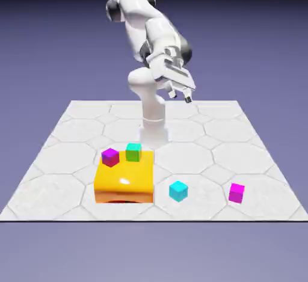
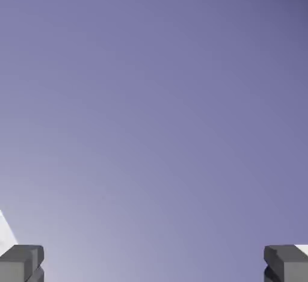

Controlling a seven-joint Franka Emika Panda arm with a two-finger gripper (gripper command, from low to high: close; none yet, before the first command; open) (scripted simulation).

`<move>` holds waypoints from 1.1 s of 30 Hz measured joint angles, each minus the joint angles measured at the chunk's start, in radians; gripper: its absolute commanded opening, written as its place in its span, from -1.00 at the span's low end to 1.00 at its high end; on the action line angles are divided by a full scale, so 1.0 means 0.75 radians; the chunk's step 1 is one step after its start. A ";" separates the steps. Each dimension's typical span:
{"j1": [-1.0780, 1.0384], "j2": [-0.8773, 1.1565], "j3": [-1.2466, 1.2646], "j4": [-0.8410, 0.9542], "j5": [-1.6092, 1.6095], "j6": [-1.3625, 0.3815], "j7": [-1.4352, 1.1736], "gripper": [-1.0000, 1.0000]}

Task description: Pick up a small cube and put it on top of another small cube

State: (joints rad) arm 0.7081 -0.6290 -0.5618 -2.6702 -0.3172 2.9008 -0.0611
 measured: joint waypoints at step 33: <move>1.595 -0.135 -1.287 0.320 -0.727 -0.312 -1.838 0.00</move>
State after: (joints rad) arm 1.9040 -0.7304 -1.5270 -2.4299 -0.8622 2.6668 -1.4394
